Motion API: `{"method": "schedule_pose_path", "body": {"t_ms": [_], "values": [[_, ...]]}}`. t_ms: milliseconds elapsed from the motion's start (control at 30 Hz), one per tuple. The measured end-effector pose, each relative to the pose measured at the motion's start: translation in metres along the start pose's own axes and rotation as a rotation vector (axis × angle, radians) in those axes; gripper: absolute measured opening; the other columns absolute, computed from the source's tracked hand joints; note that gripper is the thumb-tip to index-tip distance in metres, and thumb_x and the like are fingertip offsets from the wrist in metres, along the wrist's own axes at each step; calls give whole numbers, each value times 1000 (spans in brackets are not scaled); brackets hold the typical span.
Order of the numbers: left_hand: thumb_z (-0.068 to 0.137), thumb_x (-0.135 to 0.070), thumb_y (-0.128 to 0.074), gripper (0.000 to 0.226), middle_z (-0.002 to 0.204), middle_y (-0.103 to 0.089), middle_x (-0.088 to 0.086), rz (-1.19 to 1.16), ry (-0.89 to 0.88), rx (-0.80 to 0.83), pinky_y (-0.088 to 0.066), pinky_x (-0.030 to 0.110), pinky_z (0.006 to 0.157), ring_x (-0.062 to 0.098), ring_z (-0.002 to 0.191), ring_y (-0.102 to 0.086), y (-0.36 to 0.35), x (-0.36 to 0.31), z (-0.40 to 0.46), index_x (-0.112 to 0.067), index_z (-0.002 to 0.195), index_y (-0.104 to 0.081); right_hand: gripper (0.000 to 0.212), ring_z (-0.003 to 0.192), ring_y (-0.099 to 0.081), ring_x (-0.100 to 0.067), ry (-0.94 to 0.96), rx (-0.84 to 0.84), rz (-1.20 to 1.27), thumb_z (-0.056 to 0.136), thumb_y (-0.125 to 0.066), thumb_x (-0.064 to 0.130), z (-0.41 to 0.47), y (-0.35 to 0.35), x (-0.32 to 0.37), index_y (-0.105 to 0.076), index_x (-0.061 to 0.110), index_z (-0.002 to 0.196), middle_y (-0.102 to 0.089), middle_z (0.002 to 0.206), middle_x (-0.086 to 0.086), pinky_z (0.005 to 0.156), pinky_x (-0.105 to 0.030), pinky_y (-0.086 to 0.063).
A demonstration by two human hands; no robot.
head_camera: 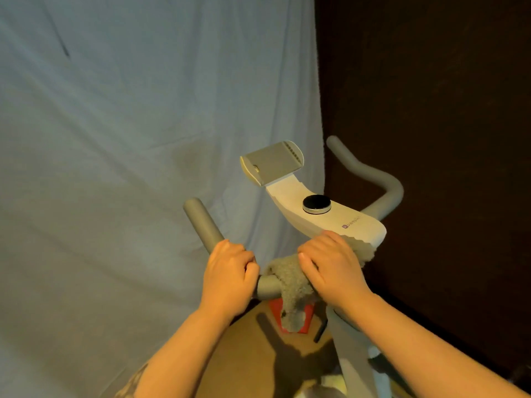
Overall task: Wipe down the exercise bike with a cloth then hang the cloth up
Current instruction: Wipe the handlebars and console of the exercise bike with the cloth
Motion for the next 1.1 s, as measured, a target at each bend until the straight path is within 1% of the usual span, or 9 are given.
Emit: {"method": "schedule_pose_path", "body": {"t_ms": [167, 367, 533, 600, 700, 767, 867, 1000, 1100], "values": [[82, -23, -37, 32, 57, -41, -4, -63, 33, -76, -38, 34, 76, 17, 63, -38, 2, 1, -4, -14, 52, -45, 35, 104, -53, -17, -557, -303, 129, 93, -34, 20, -24, -14, 33, -60, 17, 71, -61, 82, 4, 119, -43, -15], [80, -20, -38, 31, 57, -44, -3, -109, 56, -122, -37, 35, 74, 16, 62, -40, 2, 2, -5, -13, 52, -48, 33, 82, -61, -17, -9, -53, 23, 94, -40, 26, -7, 3, 7, -67, 18, 78, -65, 81, 6, 100, -32, -34], [79, -19, -37, 30, 56, -43, -3, -131, 51, -152, -38, 32, 76, 16, 61, -39, 3, 2, -7, -12, 51, -48, 35, 115, -51, -17, -588, -301, 154, 94, -33, 21, -30, -16, 40, -66, 17, 81, -65, 96, 3, 120, -42, -13], [79, -19, -38, 31, 55, -44, -3, -132, 39, -167, -37, 31, 80, 16, 59, -39, 3, 2, -6, -12, 51, -48, 30, 111, -53, -16, -360, -203, 80, 93, -38, 27, -25, -17, 51, -66, 21, 82, -63, 92, 6, 118, -43, -16], [78, -17, -39, 29, 56, -46, -2, -150, 10, -177, -33, 29, 77, 17, 60, -40, 2, 3, -6, -11, 51, -49, 26, 94, -58, -17, -27, -58, -12, 90, -44, 28, -17, -1, 17, -68, 17, 88, -65, 90, 4, 101, -41, -40], [78, -17, -39, 29, 56, -46, -1, -168, 6, -178, -34, 29, 76, 19, 59, -41, 1, 6, -6, -11, 51, -48, 30, 94, -56, -15, -264, -146, 103, 93, -38, 24, -15, 5, -5, -66, 15, 87, -64, 91, 3, 94, -46, -43], [79, -17, -39, 30, 55, -45, -2, -178, -32, -189, -36, 30, 82, 19, 59, -42, 1, 3, -9, -11, 51, -47, 28, 109, -51, -14, -593, -332, 189, 90, -38, 21, -28, -12, 27, -64, 16, 82, -60, 93, 5, 110, -53, -27], [83, -17, -40, 31, 55, -41, -4, -161, -125, -191, -33, 28, 79, 15, 59, -37, 5, -1, -6, -14, 52, -44, 28, 104, -54, -11, -260, -52, -42, 91, -39, 32, -19, -13, 38, -64, 22, 83, -60, 89, 11, 118, -41, -14], [86, -18, -39, 31, 58, -38, -8, -186, -182, -174, -31, 29, 72, 12, 60, -32, 9, -7, -7, -19, 55, -39, 37, 100, -57, -11, -398, -49, -41, 95, -31, 30, -19, -4, 23, -65, 21, 83, -62, 90, 10, 120, -38, -14]]}}
Point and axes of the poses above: each hand's wrist, its own z-axis towards the middle knuckle, its own y-axis out of the back of the hand, x = y × z, the point moved 8 cm from there along z, towards the middle knuckle
